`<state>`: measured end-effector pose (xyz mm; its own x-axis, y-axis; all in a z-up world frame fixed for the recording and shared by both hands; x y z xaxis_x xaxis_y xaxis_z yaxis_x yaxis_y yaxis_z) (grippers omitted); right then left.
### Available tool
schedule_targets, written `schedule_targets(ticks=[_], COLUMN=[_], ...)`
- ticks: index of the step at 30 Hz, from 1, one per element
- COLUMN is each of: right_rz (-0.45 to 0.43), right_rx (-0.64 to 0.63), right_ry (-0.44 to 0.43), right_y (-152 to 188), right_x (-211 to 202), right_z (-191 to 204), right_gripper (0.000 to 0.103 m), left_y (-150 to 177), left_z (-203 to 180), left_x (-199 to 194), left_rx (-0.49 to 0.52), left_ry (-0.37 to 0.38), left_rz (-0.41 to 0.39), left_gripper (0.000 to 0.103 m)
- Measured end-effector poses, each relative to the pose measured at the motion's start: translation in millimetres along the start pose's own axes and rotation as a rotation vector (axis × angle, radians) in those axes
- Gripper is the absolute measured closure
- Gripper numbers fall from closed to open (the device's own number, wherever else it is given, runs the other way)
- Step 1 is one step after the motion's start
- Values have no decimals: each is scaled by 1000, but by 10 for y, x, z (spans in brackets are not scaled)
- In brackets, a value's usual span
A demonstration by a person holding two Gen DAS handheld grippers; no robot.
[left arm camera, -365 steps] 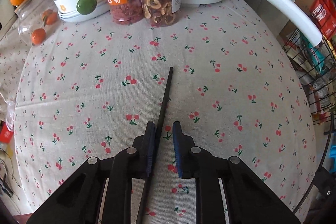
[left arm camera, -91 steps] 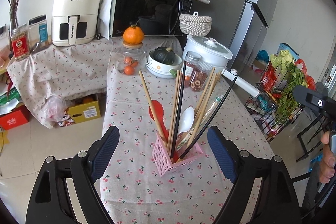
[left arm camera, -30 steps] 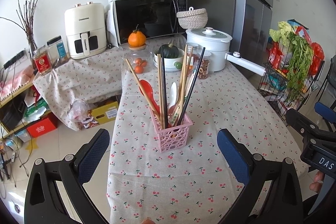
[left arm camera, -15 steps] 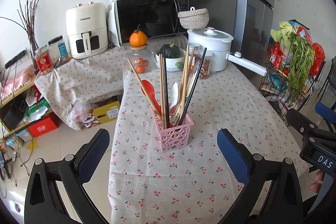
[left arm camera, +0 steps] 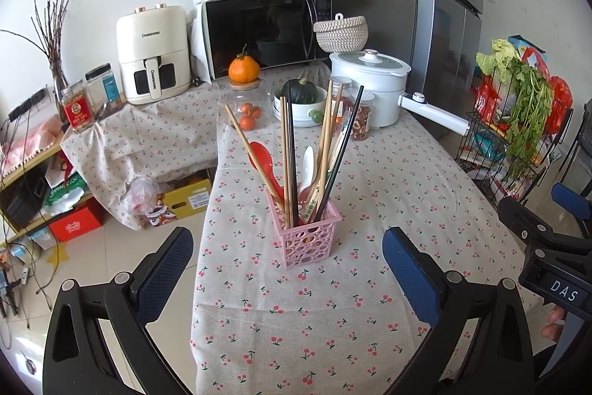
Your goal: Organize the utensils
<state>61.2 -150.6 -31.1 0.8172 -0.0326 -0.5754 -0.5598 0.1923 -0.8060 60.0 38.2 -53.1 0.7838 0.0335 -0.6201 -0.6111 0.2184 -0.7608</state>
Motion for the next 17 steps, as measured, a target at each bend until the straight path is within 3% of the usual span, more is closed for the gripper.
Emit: schedule_targets(ticks=[17], right_rz=[7], right_rx=[4], right_ry=[-1], right_y=[24], right_x=[12], right_z=[-12], right_gripper=[0], left_y=[2], left_z=[48], left_x=[29], left_rx=[-38], left_ry=[31], left_rz=[25], left_gripper=[0])
Point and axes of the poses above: each gripper's, at about its wrist camera, not at the fingertips, and x roughly the way its jaws point, z to its left, y to its underside, the point moved 8 cm from there along x, roughly the way its jaws point, and after that the axes turned 13 degrees about x, right-handed, at the moved point
